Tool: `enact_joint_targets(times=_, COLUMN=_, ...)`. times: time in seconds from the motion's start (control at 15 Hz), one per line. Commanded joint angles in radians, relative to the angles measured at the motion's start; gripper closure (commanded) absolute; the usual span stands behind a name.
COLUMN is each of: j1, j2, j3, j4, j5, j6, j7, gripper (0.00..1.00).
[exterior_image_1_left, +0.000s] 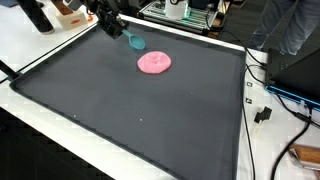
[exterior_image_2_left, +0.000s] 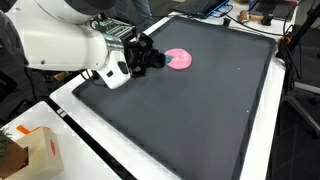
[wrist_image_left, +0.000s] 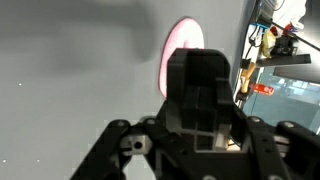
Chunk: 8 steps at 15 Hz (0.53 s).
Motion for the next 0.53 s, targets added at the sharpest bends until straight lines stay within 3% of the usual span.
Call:
enact_joint_targets(times=0.0, j1=-0.010, j2=0.033, j3=-0.002, j4=0.030, j5=0.054, j6=-0.051, j7=-0.042, gripper=0.71)
enact_joint_targets(times=0.47, j1=0.010, j2=0.070, j3=0.010, j4=0.051, j5=0.117, j6=-0.057, j7=-0.069, gripper=0.71)
